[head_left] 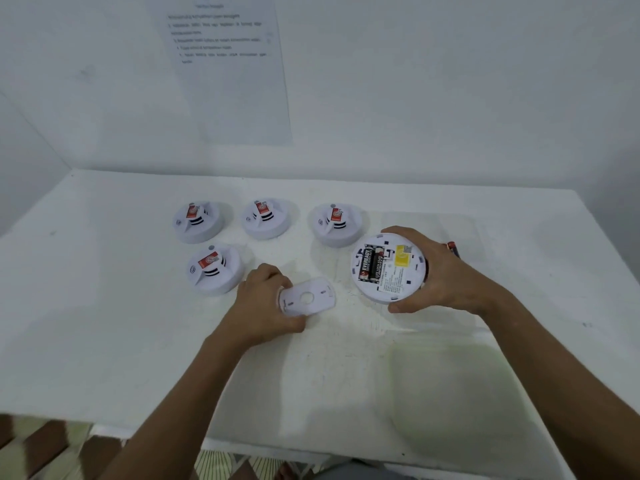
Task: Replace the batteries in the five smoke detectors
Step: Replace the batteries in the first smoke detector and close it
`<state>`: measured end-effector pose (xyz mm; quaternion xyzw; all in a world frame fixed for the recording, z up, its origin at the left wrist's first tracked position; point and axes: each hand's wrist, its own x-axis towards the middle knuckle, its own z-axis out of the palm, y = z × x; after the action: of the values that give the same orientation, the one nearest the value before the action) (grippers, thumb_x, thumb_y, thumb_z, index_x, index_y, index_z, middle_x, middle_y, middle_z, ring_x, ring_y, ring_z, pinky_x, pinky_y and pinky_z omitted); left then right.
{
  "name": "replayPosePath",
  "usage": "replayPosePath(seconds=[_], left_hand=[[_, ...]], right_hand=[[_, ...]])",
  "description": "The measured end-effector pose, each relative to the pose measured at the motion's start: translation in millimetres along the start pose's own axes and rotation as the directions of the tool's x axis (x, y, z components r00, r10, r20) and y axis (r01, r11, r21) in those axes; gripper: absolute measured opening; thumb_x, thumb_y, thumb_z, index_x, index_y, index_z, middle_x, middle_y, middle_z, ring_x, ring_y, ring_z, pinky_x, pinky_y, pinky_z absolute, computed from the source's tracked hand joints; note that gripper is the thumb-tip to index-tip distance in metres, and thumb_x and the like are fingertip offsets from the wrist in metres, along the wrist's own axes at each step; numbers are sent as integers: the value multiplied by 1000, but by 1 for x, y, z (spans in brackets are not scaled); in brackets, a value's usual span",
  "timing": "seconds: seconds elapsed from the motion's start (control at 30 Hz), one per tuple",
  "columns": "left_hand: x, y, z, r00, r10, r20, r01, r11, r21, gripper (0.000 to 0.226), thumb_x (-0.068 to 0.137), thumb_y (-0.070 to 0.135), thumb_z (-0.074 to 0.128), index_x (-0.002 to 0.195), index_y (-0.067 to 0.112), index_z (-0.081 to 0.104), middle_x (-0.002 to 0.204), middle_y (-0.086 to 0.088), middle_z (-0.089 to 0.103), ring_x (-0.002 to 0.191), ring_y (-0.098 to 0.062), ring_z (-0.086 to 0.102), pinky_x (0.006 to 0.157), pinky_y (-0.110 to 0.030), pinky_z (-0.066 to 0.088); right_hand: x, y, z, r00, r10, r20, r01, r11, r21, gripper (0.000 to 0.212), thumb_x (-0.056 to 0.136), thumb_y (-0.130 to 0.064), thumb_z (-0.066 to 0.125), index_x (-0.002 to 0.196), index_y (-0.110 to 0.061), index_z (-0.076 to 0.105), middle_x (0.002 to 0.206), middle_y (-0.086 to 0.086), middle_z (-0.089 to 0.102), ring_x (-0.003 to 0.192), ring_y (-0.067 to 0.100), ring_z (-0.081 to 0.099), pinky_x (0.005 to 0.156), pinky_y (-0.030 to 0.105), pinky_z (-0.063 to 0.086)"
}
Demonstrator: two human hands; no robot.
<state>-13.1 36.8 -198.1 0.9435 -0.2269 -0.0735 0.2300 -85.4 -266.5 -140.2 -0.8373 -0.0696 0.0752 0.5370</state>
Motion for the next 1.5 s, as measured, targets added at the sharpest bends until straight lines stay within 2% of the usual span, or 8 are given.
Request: replayPosePath(seconds=[0.2, 0.3, 0.67, 0.87, 1.07, 1.17, 1.37, 1.5], left_hand=[[-2, 31, -23, 989, 99, -110, -125, 959, -254, 45, 70, 38, 78, 110, 27, 60, 113, 11, 53, 96, 0, 54, 77, -5, 39], [7, 71, -44, 960, 246, -132, -276, 908, -314, 36, 71, 34, 72, 105, 28, 62, 107, 14, 61, 93, 2, 59, 77, -9, 46], [39, 129, -43, 856, 496, 149, -501, 866, -3, 32, 70, 28, 76, 96, 13, 67, 91, 1, 62, 84, -14, 55, 76, -36, 52], [35, 141, -32, 831, 539, 135, -553, 828, 99, 42, 82, 29, 68, 121, 17, 59, 105, 3, 63, 87, -11, 53, 62, -15, 36], [29, 142, -22, 736, 677, 9, -671, 727, 143, 37, 78, 21, 64, 113, 8, 64, 84, -1, 68, 59, -15, 54, 46, -23, 45], [32, 142, -16, 692, 719, -69, -705, 693, 151, 34, 83, 20, 49, 107, 4, 66, 83, -5, 67, 59, -22, 59, 45, -31, 49], [34, 147, -11, 819, 573, -23, -574, 817, -54, 32, 89, 35, 62, 113, 15, 69, 114, -2, 59, 91, -13, 58, 74, -28, 52], [37, 156, -12, 914, 406, -29, -403, 895, -190, 25, 82, 34, 74, 99, 16, 73, 88, 3, 62, 77, -11, 60, 68, -26, 51]], right_hand=[[-3, 0, 8, 1000, -6, 5, 5, 1000, 14, 100, 53, -3, 95, 135, -34, 47, 127, -18, 57, 119, 2, 54, 88, 17, 52], [-5, -2, 10, 1000, -19, 5, 19, 1000, 21, 99, 52, -7, 95, 134, -33, 48, 127, -15, 57, 120, 6, 55, 90, 19, 52], [-24, -2, -5, 999, -34, -29, 34, 999, -3, 96, 56, 3, 93, 134, -30, 46, 118, -16, 60, 109, 3, 59, 83, 21, 55], [-33, 3, -19, 1000, -10, -7, 11, 1000, 20, 97, 53, -9, 92, 137, -30, 47, 126, -11, 59, 118, 14, 58, 94, 35, 56], [-39, 4, -26, 1000, 4, -15, -3, 999, 48, 92, 53, -6, 91, 131, -35, 50, 118, -24, 60, 114, 5, 58, 89, 24, 54], [-40, 8, -28, 999, -3, -42, 6, 997, 75, 92, 54, -4, 92, 132, -31, 51, 124, -10, 61, 118, 15, 59, 91, 33, 57], [-40, 17, -30, 994, -3, -110, 13, 995, 94, 94, 52, -6, 92, 133, -30, 50, 125, -1, 60, 116, 20, 60, 87, 35, 58], [-43, 19, -34, 991, -9, -131, 19, 997, 72, 94, 52, -7, 92, 133, -29, 50, 124, -7, 60, 113, 14, 60, 84, 29, 58]])
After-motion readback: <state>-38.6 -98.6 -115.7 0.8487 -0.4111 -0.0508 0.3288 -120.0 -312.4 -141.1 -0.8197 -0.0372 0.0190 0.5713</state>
